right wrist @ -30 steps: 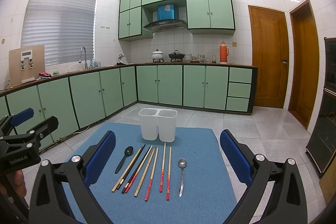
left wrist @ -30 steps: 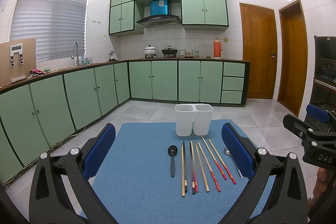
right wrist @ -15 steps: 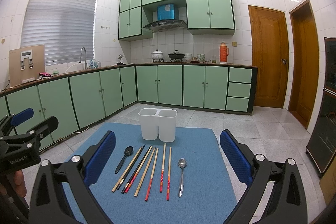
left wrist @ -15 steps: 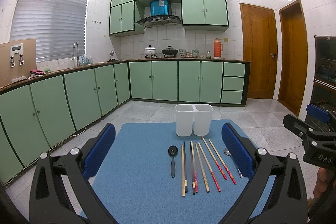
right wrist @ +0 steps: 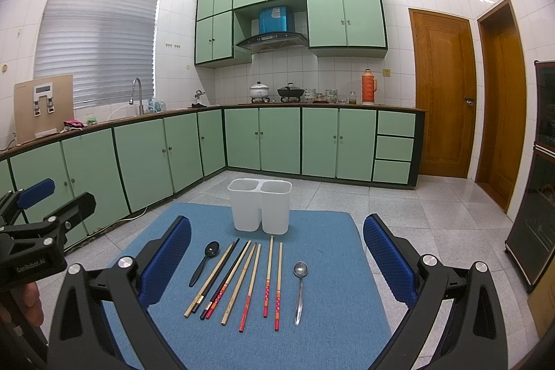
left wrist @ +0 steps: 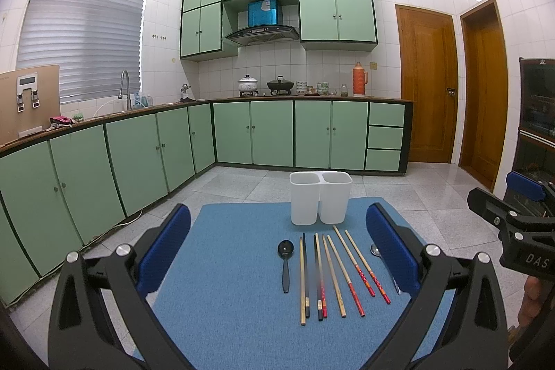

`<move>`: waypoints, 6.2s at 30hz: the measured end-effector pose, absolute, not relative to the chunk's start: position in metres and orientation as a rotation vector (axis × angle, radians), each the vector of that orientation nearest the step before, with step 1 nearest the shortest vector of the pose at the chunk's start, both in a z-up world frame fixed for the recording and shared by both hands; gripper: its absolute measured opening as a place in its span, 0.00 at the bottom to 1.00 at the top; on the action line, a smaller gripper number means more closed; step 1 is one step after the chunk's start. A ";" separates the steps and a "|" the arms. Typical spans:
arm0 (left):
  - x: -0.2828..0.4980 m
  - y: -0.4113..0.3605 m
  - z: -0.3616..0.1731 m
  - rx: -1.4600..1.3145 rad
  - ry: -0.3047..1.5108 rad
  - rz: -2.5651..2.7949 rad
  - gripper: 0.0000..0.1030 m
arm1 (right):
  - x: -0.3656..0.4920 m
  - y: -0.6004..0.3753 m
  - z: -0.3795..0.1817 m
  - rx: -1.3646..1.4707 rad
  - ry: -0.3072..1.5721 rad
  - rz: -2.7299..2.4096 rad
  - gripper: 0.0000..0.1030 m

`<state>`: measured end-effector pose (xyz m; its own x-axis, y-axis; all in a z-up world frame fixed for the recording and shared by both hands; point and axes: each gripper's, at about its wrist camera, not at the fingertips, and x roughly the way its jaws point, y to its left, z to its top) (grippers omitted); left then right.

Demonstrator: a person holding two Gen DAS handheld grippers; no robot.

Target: Organize utensils

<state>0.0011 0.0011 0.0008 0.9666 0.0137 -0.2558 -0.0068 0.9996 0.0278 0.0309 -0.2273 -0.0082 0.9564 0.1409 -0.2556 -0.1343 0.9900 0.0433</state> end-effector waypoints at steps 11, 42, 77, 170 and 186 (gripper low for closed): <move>0.001 0.001 0.001 0.028 0.258 0.011 0.95 | 0.031 -0.227 -0.008 0.026 0.261 0.139 0.94; 0.021 0.010 -0.010 0.033 0.316 0.031 0.95 | 0.052 -0.234 -0.029 0.023 0.314 0.126 0.94; 0.291 0.030 -0.169 0.050 0.909 0.000 0.88 | 0.303 -0.236 -0.195 0.002 0.987 0.117 0.49; 0.449 -0.005 -0.081 -0.145 0.308 -0.213 0.32 | 0.464 -0.220 -0.026 0.160 0.335 0.258 0.27; 0.414 0.011 -0.098 -0.150 0.378 -0.207 0.59 | 0.424 -0.206 -0.090 0.144 0.455 0.293 0.39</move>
